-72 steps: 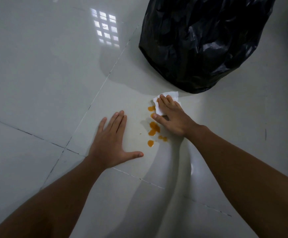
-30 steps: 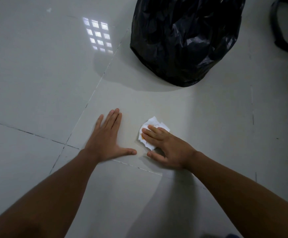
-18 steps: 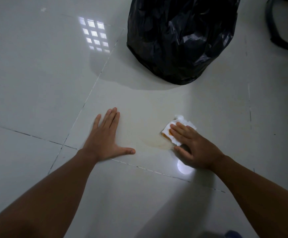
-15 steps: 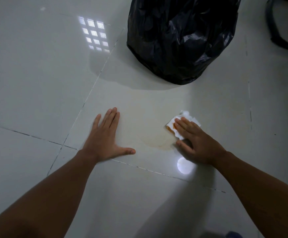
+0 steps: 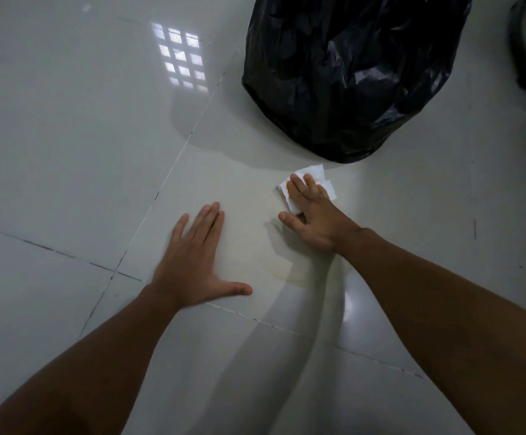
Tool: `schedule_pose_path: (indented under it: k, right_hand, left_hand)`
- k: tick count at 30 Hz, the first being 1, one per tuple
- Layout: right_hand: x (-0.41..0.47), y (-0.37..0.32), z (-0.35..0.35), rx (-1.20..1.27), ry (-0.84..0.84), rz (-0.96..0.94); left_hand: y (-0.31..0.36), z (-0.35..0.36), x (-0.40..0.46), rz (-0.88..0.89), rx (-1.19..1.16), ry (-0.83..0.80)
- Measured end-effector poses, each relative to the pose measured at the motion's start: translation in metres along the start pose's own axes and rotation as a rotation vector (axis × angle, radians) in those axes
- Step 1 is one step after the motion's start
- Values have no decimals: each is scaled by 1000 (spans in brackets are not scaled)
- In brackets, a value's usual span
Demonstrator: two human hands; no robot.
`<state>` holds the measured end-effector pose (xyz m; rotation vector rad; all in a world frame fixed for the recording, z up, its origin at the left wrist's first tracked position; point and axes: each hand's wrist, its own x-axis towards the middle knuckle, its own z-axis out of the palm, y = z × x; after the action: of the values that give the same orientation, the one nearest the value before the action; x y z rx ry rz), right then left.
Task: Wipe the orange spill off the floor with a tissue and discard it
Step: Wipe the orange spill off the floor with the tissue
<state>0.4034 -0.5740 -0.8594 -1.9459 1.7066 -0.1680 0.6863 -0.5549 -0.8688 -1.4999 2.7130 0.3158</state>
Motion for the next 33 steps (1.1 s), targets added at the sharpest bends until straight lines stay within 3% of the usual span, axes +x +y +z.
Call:
schedule_pose_path:
  k: [4, 11, 15, 19, 26, 33]
  right_hand:
    - [1, -3, 5, -6, 43, -37]
    - [-14, -14, 8, 8, -52, -117]
    - [-17, -17, 5, 71, 137, -42]
    - [-9, -23, 3, 124, 13, 81]
    - [-12, -30, 9, -24, -109, -159]
    - [-36, -34, 17, -41, -107, -330]
  left_hand:
    - [0, 1, 0, -4, 0, -2]
    - [3, -3, 0, -8, 5, -6]
    - [2, -2, 0, -15, -3, -1]
    - [1, 0, 1, -13, -14, -1]
    - [-1, 1, 1, -10, -18, -14]
    - [0, 1, 0, -5, -19, -21]
